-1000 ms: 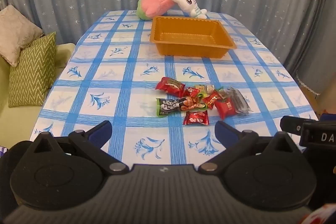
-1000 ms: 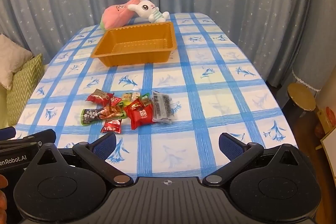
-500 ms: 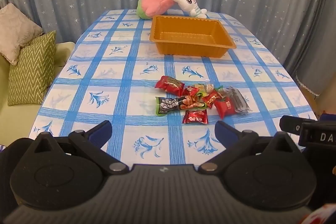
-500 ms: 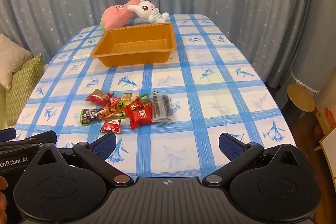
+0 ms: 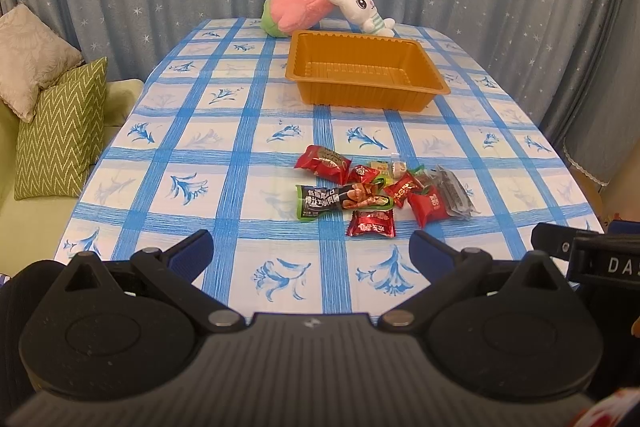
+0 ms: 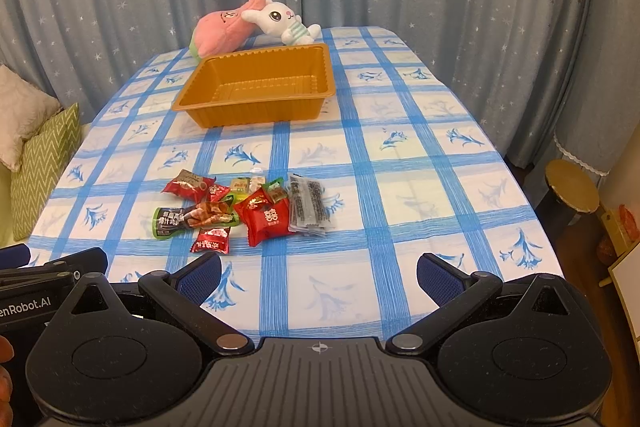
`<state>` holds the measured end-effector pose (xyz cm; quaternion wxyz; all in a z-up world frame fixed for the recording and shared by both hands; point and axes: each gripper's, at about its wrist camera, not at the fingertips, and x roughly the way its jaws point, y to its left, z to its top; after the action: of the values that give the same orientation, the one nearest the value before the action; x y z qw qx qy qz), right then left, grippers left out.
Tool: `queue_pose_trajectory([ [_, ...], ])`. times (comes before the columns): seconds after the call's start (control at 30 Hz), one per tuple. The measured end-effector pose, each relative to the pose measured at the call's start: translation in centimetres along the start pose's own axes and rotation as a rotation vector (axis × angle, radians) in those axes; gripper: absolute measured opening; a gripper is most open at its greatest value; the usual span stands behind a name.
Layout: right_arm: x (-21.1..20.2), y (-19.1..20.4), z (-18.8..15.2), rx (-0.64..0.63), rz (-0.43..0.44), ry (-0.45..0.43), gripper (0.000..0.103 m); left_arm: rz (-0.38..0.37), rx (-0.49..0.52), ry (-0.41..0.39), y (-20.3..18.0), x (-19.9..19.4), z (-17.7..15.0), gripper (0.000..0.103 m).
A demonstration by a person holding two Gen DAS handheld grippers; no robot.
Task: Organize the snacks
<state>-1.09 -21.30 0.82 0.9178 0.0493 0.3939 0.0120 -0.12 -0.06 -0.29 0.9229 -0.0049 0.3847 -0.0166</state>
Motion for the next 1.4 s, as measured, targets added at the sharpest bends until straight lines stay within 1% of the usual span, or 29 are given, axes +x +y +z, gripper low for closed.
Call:
queue_pose_trajectory([
  [0.57, 0.06, 0.39, -0.27, 0.000, -0.001, -0.001, 0.103, -0.004, -0.006, 0.001, -0.03, -0.06, -0.04, 0.103],
  [0.63, -0.07, -0.17, 0.02, -0.001, -0.001, 0.000, 0.103, -0.004, -0.005, 0.000, -0.03, -0.06, -0.05, 0.103],
  [1.4, -0.01, -0.03, -0.08, -0.002, -0.003, -0.003, 0.103, -0.007, -0.007, 0.000, 0.08, -0.07, -0.04, 0.103],
])
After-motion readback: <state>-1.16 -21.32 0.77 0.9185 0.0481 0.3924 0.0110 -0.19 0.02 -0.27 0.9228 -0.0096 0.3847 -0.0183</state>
